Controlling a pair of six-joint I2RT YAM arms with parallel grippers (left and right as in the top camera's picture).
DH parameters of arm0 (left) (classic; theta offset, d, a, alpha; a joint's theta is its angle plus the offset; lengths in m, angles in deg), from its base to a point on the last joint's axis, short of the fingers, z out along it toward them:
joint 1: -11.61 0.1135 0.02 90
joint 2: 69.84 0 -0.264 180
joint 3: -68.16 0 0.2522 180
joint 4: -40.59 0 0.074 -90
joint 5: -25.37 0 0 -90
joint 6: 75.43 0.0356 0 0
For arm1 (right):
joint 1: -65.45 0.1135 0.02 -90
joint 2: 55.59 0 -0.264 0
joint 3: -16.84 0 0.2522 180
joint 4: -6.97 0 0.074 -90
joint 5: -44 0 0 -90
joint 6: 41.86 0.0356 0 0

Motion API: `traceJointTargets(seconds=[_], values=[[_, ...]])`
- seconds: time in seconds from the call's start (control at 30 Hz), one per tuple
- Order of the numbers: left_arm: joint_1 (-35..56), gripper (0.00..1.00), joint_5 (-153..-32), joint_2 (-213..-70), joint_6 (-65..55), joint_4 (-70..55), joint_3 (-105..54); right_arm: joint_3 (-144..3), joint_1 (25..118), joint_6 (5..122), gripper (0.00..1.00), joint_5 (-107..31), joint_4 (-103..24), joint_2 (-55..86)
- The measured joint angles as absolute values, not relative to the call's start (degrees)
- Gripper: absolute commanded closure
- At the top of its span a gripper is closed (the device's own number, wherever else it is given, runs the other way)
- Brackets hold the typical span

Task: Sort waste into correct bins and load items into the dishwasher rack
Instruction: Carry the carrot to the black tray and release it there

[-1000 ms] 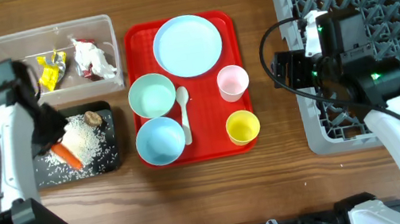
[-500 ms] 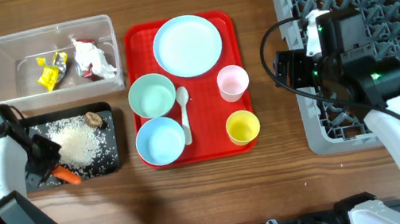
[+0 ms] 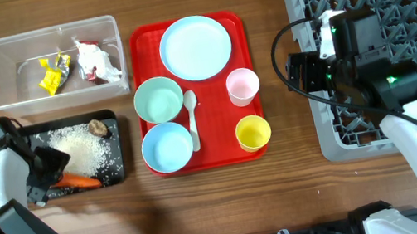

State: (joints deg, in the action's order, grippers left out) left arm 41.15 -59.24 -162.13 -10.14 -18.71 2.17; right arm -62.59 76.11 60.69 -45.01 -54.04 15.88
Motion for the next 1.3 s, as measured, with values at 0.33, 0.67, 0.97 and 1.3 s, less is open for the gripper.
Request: traceJointTargets(seconds=[0.33,0.67,0.97,1.3], values=[[40.3,0.11,-69.3,-159.5,-5.1,-35.8,-17.1,-62.6,76.1,60.7,0.0,-45.0,-54.0,15.9],[20.2,0.1,-73.6,-151.3,0.8,-33.2,-25.1,-62.6,76.1,60.7,0.0,-44.0,-52.6,15.9],[0.6,0.07,-74.1,-157.8,1.2,-26.8,-25.1,-62.6,76.1,60.7,0.0,-41.3,-51.7,15.9],[-10.1,0.06,-73.2,-166.6,1.4,-23.2,-25.1,-62.6,76.1,60.7,0.01,-40.4,-51.3,15.9]])
